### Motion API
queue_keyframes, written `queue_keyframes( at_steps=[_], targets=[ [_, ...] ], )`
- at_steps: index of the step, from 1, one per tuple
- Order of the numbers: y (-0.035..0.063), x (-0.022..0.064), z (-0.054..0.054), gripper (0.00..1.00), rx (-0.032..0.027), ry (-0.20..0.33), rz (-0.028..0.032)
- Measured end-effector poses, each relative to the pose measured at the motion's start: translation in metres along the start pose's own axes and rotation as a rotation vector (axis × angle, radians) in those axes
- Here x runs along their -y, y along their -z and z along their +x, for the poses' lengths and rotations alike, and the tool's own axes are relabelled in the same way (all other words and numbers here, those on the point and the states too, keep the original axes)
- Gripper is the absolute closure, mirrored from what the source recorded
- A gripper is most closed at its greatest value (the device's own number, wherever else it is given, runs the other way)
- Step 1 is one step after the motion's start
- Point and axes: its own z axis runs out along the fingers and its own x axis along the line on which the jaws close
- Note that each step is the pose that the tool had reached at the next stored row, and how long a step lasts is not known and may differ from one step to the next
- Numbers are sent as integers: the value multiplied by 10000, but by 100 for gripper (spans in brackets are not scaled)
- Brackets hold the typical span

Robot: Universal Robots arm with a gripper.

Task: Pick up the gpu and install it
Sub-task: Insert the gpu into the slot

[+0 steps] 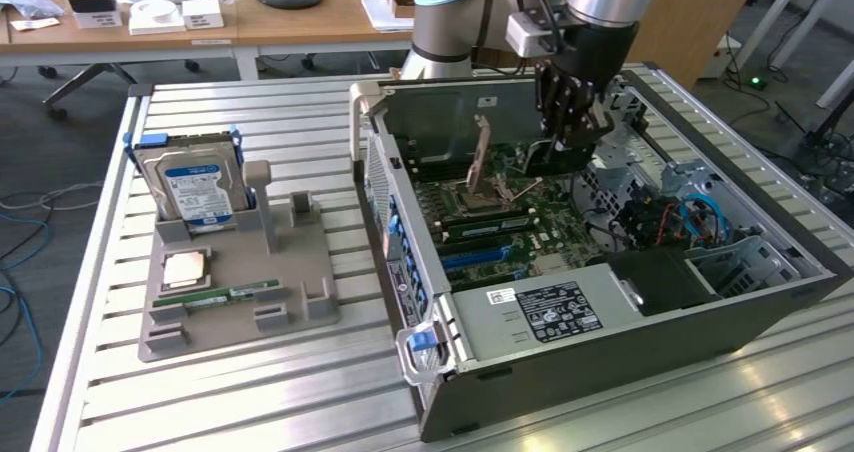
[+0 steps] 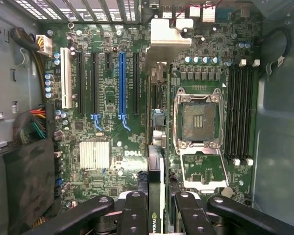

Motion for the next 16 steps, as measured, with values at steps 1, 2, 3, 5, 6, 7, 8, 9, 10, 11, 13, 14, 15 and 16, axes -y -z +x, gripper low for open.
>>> queue_keyframes(
  at_steps=[1, 2, 3, 5, 6, 7, 8, 9, 10, 11, 13, 14, 15, 16],
  targets=[
    [-6, -2, 1, 74, -1, 0, 0],
    [-13, -4, 1, 74, -2, -1, -1],
    [-21, -7, 1, 74, -3, -1, 0],
    [-39, -12, 1, 74, -2, 0, -1],
    [-47, -14, 1, 74, -3, 0, -1],
    [-56, -17, 1, 74, -3, 1, -1],
    [-65, -20, 2, 74, -2, 0, -1],
    [-73, -23, 2, 74, -3, 0, -1],
    [-81, -25, 2, 74, -3, 1, -1],
    [-88, -28, 2, 74, -3, 1, -1],
    [-89, -28, 2, 74, -6, 3, -2],
    [-89, -29, 2, 74, -6, 3, -2],
    [-90, -29, 2, 74, -5, 1, -2],
    [-91, -29, 2, 74, -3, 0, -1]
  ],
)
